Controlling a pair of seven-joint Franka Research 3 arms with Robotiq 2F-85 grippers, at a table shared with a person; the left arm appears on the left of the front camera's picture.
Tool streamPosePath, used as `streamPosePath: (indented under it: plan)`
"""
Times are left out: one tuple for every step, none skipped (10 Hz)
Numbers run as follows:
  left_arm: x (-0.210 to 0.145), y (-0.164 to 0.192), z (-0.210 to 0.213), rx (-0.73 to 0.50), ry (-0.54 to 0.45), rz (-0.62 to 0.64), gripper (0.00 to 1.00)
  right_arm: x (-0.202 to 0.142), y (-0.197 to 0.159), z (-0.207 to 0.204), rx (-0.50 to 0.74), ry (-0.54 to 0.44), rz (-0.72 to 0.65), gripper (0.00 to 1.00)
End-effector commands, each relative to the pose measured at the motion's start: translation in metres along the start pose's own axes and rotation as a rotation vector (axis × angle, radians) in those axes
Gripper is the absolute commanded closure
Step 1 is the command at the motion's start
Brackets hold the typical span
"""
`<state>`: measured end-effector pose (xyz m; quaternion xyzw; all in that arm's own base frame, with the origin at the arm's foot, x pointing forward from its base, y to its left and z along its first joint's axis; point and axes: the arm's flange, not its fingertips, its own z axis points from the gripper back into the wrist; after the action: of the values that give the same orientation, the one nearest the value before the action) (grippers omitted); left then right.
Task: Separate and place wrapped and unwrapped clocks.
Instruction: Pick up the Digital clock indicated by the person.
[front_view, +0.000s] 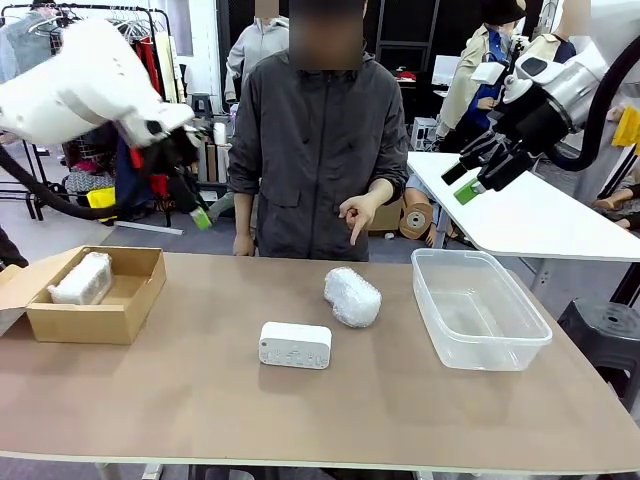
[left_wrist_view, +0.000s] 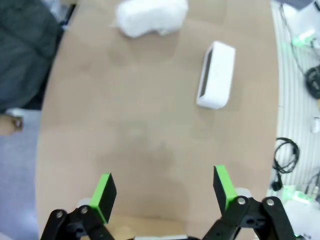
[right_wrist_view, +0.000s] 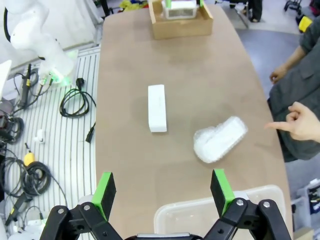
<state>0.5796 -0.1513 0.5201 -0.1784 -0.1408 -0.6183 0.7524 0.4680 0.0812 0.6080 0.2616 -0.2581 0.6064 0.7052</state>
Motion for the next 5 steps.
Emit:
streamPosePath:
  plan:
    - [0.018,0.001,-0.031,-0.113,-0.006,-0.158,0.0,-0.001,0.002,-0.002,-0.018,-0.008,0.001,0.0]
    - [0.025,0.001,-0.051,-0.171,-0.039,-0.251,0.0,-0.001,0.002,-0.002,-0.018,-0.008,0.001,0.0]
    - [0.031,0.003,-0.068,-0.227,-0.084,-0.397,0.0,-0.001,0.002,-0.002,-0.018,-0.008,0.001,0.0]
    - [0.036,0.009,-0.083,-0.282,-0.127,-0.498,0.0,-0.001,0.002,-0.002,-0.018,-0.008,0.001,0.0]
    - [0.043,0.011,-0.093,-0.343,-0.167,-0.604,0.0,-0.001,0.002,-0.002,-0.018,-0.008,0.001,0.0]
